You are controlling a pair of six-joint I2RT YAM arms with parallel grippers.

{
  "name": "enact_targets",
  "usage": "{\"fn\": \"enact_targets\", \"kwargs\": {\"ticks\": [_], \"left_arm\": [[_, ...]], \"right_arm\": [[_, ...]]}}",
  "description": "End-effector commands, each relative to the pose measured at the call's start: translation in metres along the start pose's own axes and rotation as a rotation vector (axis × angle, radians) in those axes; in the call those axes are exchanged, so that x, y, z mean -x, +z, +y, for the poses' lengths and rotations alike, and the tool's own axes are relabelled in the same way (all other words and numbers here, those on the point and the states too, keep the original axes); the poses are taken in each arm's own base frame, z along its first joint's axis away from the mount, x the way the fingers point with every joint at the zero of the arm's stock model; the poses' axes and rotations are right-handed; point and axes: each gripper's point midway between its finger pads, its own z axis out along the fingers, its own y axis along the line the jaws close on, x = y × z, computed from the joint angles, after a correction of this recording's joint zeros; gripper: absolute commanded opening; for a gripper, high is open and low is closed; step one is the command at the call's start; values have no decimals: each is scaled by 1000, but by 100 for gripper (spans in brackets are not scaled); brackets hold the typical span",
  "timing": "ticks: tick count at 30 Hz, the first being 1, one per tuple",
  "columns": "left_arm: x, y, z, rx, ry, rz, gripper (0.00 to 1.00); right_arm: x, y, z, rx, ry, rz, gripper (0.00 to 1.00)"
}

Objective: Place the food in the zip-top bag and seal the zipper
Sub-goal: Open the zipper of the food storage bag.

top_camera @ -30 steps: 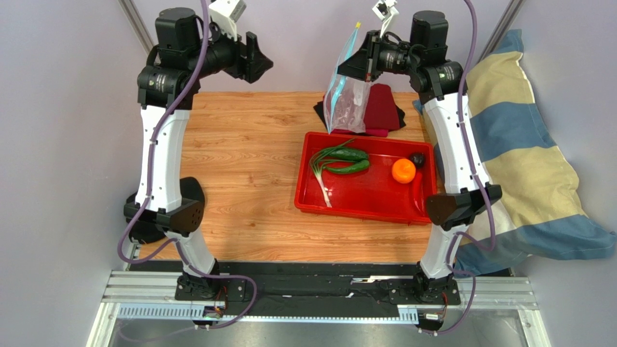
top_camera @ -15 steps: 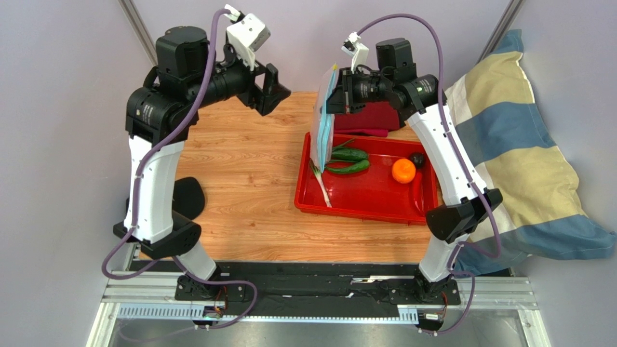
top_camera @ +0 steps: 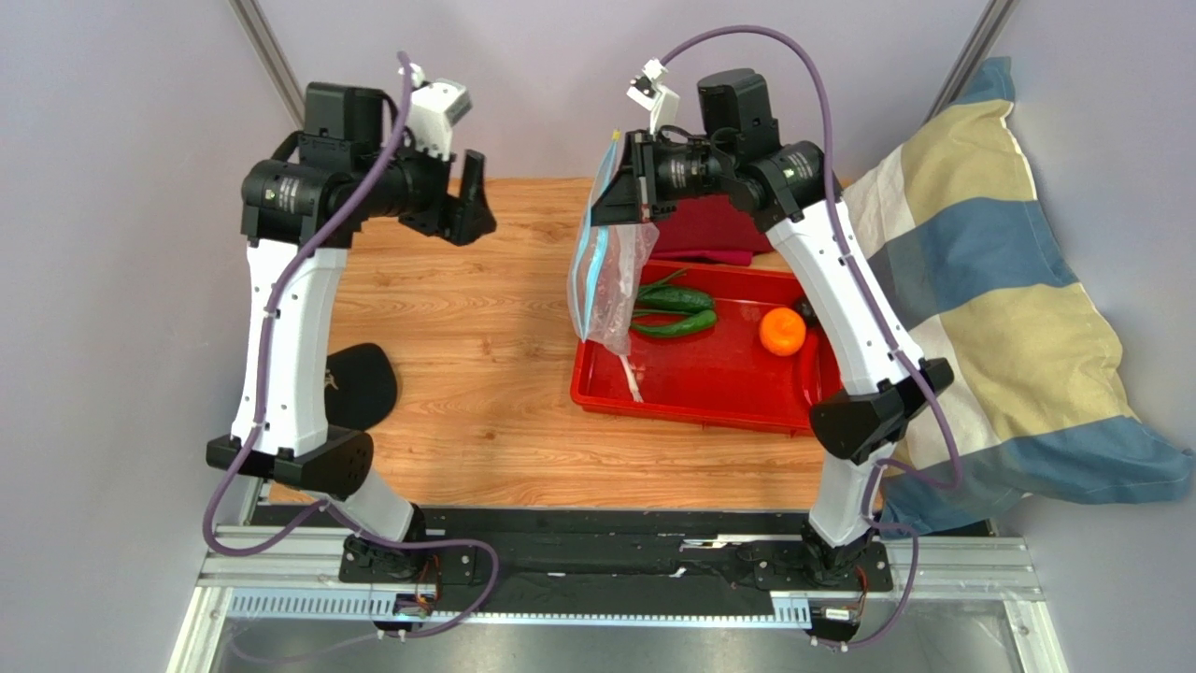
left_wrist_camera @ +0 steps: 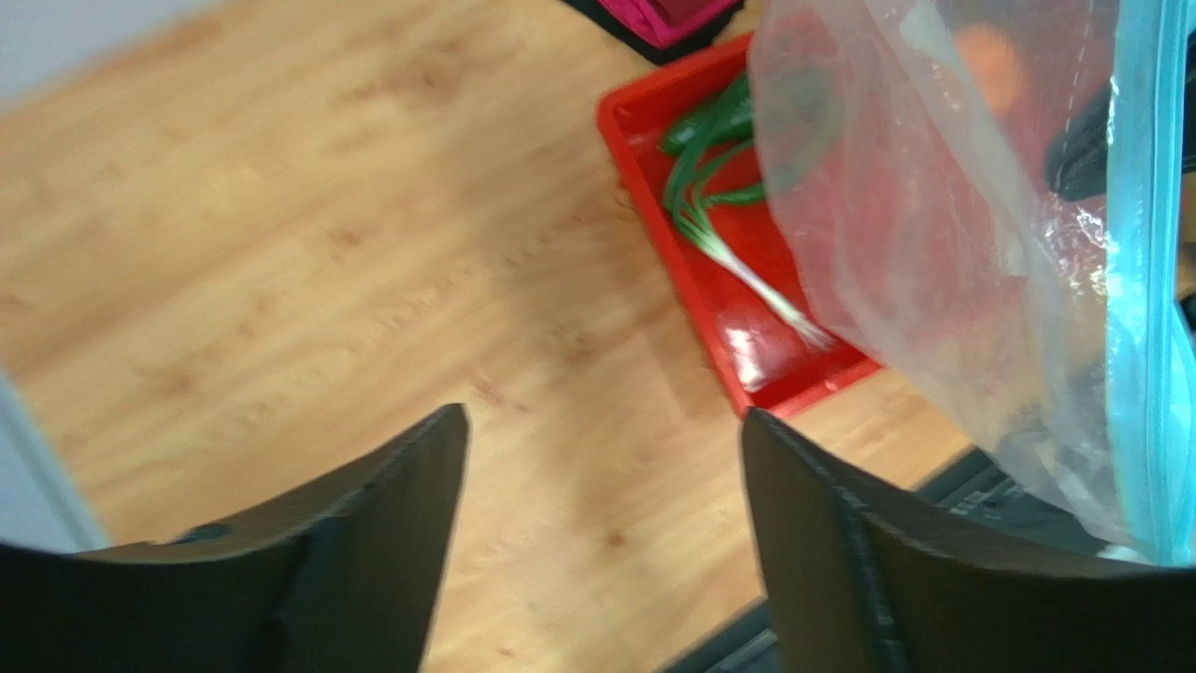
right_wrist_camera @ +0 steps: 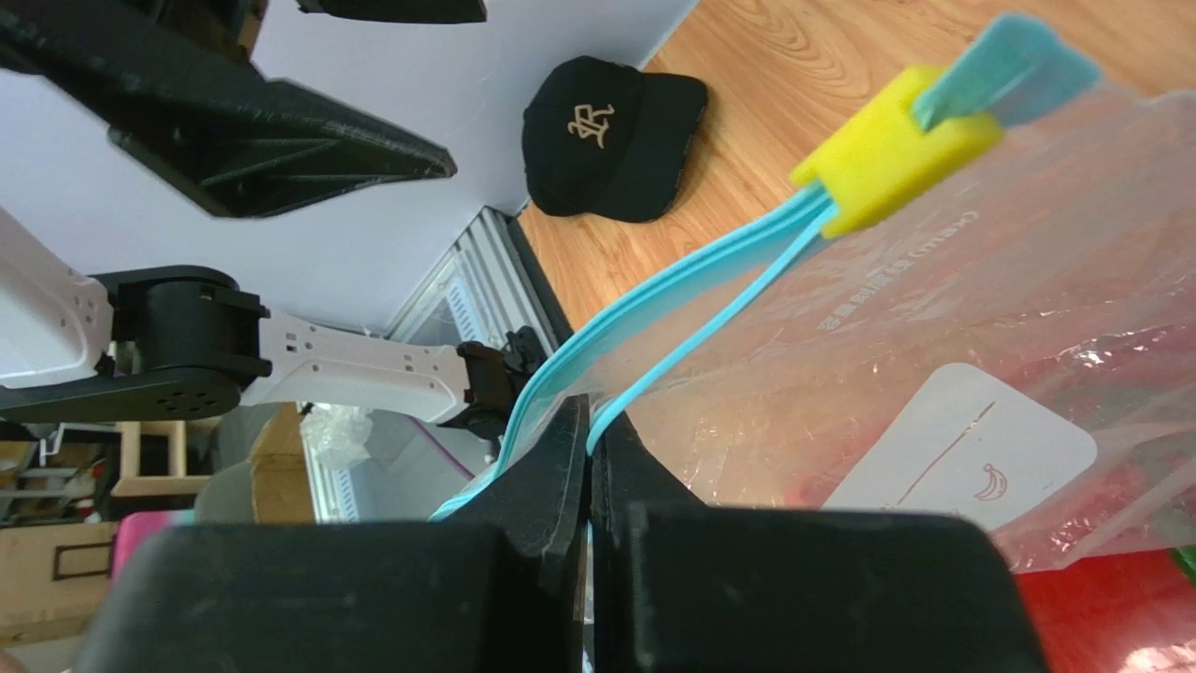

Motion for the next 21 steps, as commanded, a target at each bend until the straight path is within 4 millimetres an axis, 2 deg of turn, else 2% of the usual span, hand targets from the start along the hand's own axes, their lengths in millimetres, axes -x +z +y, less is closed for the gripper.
{"fn": "enact_targets", "kwargs": {"ticks": [1, 2, 3, 4, 6, 7, 10, 11, 14, 15, 18, 21], "left_arm": [[9, -22, -16, -223, -204, -76, 74], [18, -23, -14, -229, -238, -109, 73], [36, -25, -11, -228, -208, -183, 73], [46, -29, -14, -243, -188, -221, 73], [71, -34, -14, -233, -155, -305, 74], [75, -33, -22, -245, -135, -312, 74], [73, -17, -31, -224, -102, -269, 75], [74, -13, -43, -251, -72, -262, 75], [77, -3, -55, -230, 23, -247, 80], [72, 3, -68, -254, 48, -215, 80], [50, 22, -73, -234, 66, -116, 79], [49, 22, -79, -240, 80, -114, 78]], "right_arm": [[13, 12, 23, 108, 3, -12, 0], [12, 16, 26, 118, -2, -7, 0], [12, 21, 27, 128, -5, -3, 0], [12, 23, 32, 145, -10, -1, 0], [14, 29, 30, 149, 5, -1, 0], [15, 31, 29, 140, 31, -6, 0], [19, 37, 32, 119, 34, -28, 0], [19, 38, 34, 113, 30, -33, 0], [21, 43, 35, 84, 29, -49, 0], [22, 43, 37, 79, 23, -58, 0], [22, 42, 35, 30, 20, -76, 0], [21, 39, 33, -2, 24, -85, 0]]}}
